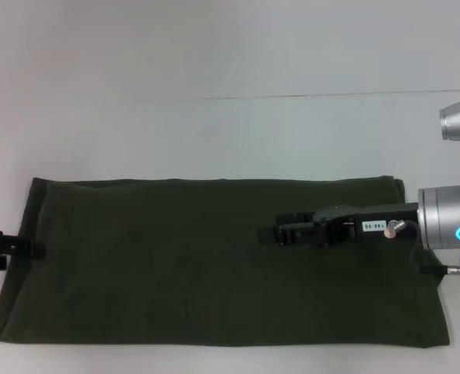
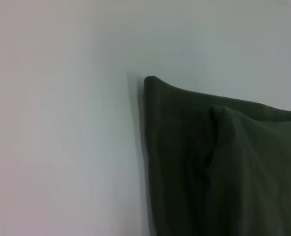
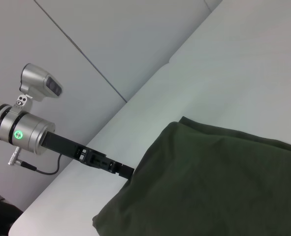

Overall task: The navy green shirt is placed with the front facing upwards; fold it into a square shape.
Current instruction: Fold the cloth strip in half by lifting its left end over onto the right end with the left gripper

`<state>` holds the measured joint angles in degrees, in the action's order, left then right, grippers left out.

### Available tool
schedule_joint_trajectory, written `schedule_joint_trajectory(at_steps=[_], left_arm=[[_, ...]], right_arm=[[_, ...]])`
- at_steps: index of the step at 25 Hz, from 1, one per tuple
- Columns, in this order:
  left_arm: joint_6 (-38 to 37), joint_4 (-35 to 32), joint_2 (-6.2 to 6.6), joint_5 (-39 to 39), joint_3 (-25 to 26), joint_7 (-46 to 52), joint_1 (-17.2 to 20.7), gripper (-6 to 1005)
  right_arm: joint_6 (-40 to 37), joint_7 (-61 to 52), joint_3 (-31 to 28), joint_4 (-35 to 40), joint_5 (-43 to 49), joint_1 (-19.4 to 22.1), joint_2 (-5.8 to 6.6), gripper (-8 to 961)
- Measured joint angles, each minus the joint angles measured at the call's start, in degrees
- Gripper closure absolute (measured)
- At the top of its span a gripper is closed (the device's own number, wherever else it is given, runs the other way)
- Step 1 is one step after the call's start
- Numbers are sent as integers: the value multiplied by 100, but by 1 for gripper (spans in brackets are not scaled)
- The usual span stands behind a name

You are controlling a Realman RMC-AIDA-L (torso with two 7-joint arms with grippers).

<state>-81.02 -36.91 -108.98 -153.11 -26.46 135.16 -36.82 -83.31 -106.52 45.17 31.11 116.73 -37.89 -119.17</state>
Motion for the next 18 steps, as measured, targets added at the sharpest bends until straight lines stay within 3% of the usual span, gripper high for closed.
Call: schedule_joint_trajectory(at_steps=[10,18], left_arm=[[-158,43,42,63,106,88,-41,107],[-1531,-257,175,613,527,127,-111,107]], right_arm=[[-20,-7,0,0,29,-7,0,187],[-10,-76,1,0,85,-17,0,187]])
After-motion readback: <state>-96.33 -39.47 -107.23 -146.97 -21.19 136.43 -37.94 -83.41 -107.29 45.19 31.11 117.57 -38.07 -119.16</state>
